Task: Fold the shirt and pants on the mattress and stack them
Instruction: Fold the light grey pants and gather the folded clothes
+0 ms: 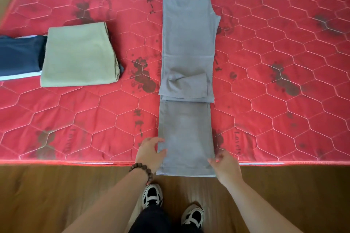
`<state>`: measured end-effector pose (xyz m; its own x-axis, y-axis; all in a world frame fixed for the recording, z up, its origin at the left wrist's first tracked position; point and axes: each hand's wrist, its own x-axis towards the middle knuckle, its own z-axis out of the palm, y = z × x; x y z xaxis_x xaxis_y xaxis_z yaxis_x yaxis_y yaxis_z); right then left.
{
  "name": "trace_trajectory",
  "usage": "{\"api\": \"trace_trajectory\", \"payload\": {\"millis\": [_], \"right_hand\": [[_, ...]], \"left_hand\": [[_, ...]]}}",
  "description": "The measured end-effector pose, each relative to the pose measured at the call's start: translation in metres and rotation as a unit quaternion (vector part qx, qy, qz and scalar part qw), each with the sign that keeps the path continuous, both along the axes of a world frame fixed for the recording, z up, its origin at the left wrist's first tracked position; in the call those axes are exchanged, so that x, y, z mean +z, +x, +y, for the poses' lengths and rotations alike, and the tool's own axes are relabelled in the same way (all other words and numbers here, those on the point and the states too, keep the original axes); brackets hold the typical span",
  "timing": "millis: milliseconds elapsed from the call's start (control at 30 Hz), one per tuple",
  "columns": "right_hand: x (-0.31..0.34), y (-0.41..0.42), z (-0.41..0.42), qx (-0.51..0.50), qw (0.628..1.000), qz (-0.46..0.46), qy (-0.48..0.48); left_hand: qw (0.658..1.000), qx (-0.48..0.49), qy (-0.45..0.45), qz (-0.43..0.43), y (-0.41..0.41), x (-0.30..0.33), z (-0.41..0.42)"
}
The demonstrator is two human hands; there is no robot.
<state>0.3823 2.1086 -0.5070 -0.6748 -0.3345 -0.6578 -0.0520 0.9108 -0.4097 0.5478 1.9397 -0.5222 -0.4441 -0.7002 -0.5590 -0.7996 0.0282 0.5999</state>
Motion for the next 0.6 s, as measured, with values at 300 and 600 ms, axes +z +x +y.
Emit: {"api": "trace_trajectory", "payload": {"millis": [300, 600], "right_hand": [[0.0, -0.048, -0.068, 0.058, 0.988, 0.059, -0.133], [-0.031, -0.127, -0.17, 0.021, 0.97, 0.116, -0.215]], "left_hand": [[0.995, -0.006, -0.08, 0.065, -0.054, 0.013, -0.04], [0.987, 0.021, -0.115, 0.111, -0.138, -0.03, -0.137]]}}
